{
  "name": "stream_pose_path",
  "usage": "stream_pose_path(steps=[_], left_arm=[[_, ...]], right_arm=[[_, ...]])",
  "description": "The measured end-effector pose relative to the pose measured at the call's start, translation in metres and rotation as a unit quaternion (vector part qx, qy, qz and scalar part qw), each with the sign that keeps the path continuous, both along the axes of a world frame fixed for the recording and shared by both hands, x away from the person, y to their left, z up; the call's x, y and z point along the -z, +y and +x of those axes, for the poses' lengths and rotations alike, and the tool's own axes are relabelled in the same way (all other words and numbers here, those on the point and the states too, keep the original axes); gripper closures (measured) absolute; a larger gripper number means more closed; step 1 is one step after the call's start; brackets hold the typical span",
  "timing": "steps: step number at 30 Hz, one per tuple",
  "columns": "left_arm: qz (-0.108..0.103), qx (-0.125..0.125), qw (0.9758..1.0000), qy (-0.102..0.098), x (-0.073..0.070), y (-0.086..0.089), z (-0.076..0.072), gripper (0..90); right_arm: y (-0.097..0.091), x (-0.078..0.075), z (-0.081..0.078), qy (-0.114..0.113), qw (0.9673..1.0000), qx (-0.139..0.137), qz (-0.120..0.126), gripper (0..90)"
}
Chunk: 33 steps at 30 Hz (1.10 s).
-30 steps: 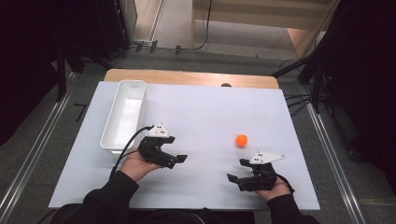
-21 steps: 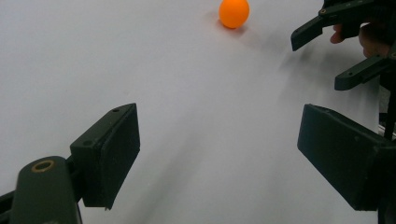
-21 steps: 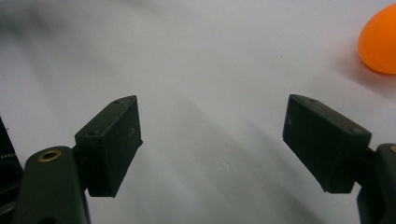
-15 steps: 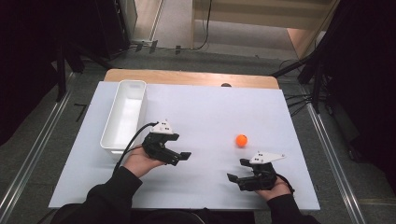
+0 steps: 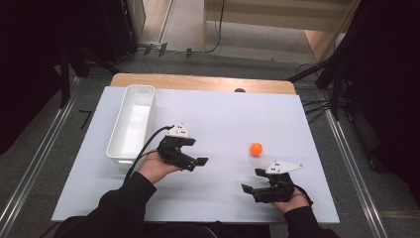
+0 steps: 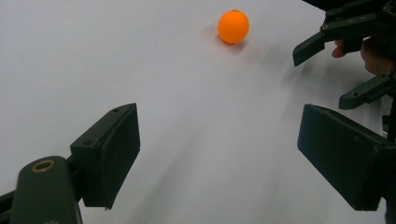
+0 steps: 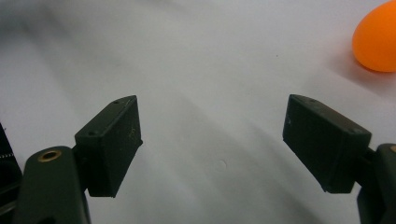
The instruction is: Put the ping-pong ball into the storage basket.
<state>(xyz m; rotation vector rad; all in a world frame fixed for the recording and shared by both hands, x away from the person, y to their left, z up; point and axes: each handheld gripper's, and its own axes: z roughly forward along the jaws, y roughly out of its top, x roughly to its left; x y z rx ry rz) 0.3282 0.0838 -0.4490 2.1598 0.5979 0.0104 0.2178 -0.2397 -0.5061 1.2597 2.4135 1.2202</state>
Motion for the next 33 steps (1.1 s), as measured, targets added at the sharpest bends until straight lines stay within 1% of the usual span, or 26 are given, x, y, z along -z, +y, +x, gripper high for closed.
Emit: stream_pose_path(steps=[2, 5, 10, 16, 17, 18, 27, 33], left_arm=[[0.000, -0.001, 1.0000, 0.000, -0.001, -0.001, 0.001, 13.8], [-0.001, 0.005, 1.0000, -0.004, -0.002, -0.006, 0.002, 13.8], [-0.006, 0.005, 1.0000, -0.001, -0.002, -0.010, 0.003, 13.8], [-0.007, 0.009, 0.9999, 0.000, -0.002, -0.015, 0.004, 13.8], [-0.004, 0.012, 0.9999, -0.003, -0.002, -0.017, 0.005, 13.8], [-0.007, 0.011, 0.9999, -0.003, -0.002, -0.019, 0.005, 13.8], [-0.004, 0.020, 0.9998, 0.000, -0.001, -0.027, 0.007, 13.9], [-0.007, 0.023, 0.9997, -0.003, -0.002, -0.033, 0.007, 13.9]], right_arm=[[0.000, 0.000, 0.000, -0.001, 1.0000, 0.000, 0.000, 18.0], [0.000, 0.000, 0.000, 0.000, 1.0000, -0.002, -0.001, 18.0], [0.000, 0.000, 0.000, 0.000, 1.0000, -0.001, -0.001, 18.0], [0.001, 0.000, 0.001, -0.002, 1.0000, -0.002, -0.002, 18.0], [0.001, 0.000, 0.001, -0.002, 1.0000, -0.002, -0.002, 18.0], [0.001, 0.000, 0.000, 0.000, 1.0000, -0.001, -0.002, 18.0], [0.000, 0.000, 0.000, 0.000, 1.0000, 0.000, -0.002, 18.0], [0.000, 0.000, 0.000, -0.001, 1.0000, -0.001, -0.001, 18.0]])
